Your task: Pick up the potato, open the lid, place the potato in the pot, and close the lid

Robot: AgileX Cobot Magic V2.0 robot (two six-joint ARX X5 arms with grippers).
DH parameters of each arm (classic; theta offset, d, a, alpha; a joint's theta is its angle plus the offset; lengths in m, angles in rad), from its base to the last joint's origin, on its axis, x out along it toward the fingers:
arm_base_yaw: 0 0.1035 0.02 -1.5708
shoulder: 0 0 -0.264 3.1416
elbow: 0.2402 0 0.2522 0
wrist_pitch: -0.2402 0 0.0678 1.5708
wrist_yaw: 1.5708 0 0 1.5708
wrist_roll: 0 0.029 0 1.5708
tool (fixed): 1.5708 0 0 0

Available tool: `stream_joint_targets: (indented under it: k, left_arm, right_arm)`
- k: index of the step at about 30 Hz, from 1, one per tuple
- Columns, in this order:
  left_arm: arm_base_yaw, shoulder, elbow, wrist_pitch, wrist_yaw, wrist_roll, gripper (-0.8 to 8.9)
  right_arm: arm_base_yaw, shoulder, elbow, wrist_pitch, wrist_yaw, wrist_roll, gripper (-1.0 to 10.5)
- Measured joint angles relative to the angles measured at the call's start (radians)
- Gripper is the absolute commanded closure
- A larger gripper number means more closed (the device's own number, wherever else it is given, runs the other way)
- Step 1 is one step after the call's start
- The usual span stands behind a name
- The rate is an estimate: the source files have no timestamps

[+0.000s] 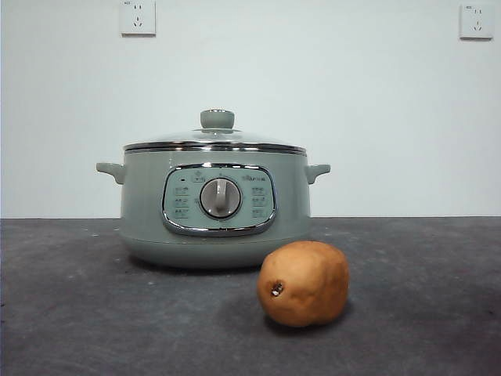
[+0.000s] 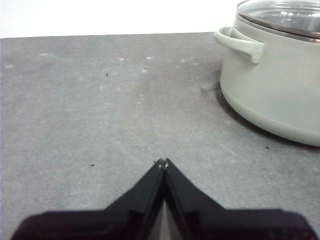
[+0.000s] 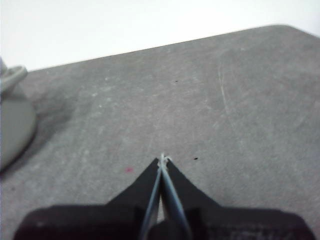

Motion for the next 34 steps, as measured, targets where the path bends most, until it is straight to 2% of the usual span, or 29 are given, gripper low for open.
stream_joint_targets:
  k: [1,4,5,10,14,17,21,27,29,31,34]
  left_arm:
    - [0.000,0.000,0.000,-0.001,0.000,0.000,7.88]
    - [0.000,0.011,0.015,-0.032,0.000,-0.020,5.82]
    - [0.000,0.019,0.025,-0.035,0.000,-0.027,5.57]
    - [0.000,0.088,0.140,-0.037,0.001,-0.066,5.51]
    - [0.000,0.174,0.239,-0.034,0.042,-0.106,5.09]
    - [0.000,0.248,0.313,-0.034,0.068,-0.121,4.52]
    - [0.000,0.349,0.407,-0.047,0.076,-0.132,3.29]
    - [0.000,0.489,0.553,-0.209,0.079,-0.138,3.28]
    - [0.000,0.532,0.599,-0.279,0.087,-0.138,3.28]
    - [0.000,0.577,0.644,-0.359,0.121,-0.138,3.28]
    - [0.000,0.631,0.696,-0.434,0.197,-0.135,3.28]
  right_arm:
    - [0.000,0.000,0.000,0.000,-0.005,0.019,9.4]
    - [0.000,0.000,0.006,-0.006,-0.038,0.074,9.2]
    - [0.000,0.000,0.013,-0.010,-0.051,0.089,8.8]
    - [0.000,0.002,0.098,-0.010,-0.114,0.146,6.1]
    - [0.000,0.032,0.180,-0.048,-0.120,0.182,4.5]
    - [0.000,0.074,0.245,-0.119,-0.125,0.192,4.4]
    - [0.000,0.134,0.338,-0.207,-0.146,0.198,4.4]
    - [0.000,0.247,0.488,-0.337,-0.196,0.199,4.3]
    - [0.000,0.291,0.534,-0.391,-0.212,0.199,3.7]
    - [0.000,0.342,0.582,-0.446,-0.228,0.200,3.1]
    - [0.000,0.419,0.640,-0.510,-0.276,0.200,3.1]
